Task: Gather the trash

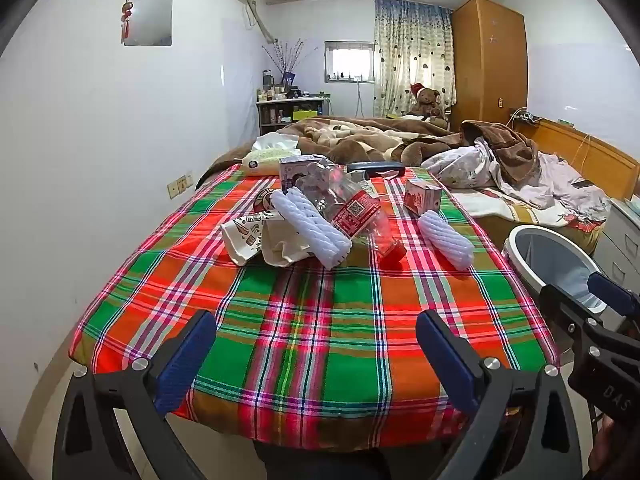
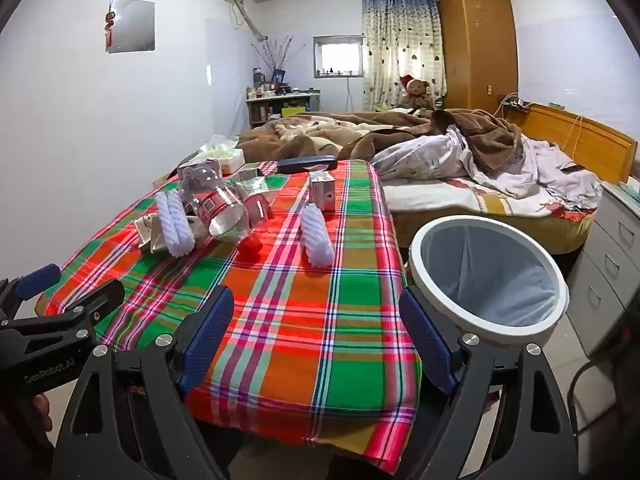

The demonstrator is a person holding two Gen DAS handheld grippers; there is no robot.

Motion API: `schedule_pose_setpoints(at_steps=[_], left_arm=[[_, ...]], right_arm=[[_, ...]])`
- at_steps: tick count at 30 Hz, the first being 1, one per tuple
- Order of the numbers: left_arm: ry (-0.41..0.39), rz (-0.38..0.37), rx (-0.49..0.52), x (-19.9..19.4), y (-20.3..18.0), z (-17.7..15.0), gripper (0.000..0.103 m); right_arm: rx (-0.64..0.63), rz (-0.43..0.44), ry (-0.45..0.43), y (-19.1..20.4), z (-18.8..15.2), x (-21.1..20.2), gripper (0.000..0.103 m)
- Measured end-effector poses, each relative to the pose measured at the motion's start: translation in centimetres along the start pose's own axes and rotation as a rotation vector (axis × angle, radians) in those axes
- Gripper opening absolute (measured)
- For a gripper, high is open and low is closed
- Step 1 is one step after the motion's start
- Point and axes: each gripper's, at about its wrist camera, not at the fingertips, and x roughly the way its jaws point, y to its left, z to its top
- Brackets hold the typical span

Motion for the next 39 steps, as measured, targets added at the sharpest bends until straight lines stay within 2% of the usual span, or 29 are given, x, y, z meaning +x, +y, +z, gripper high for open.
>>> schedule_pose_setpoints(at_steps=[39], left_arm=[[0.005,-0.002,-0.006,0.04,0.0,-0.06,0.102]], right_arm=[[0.007,-0.02,-0.014,-0.25,0.15,-0.66,0.086]])
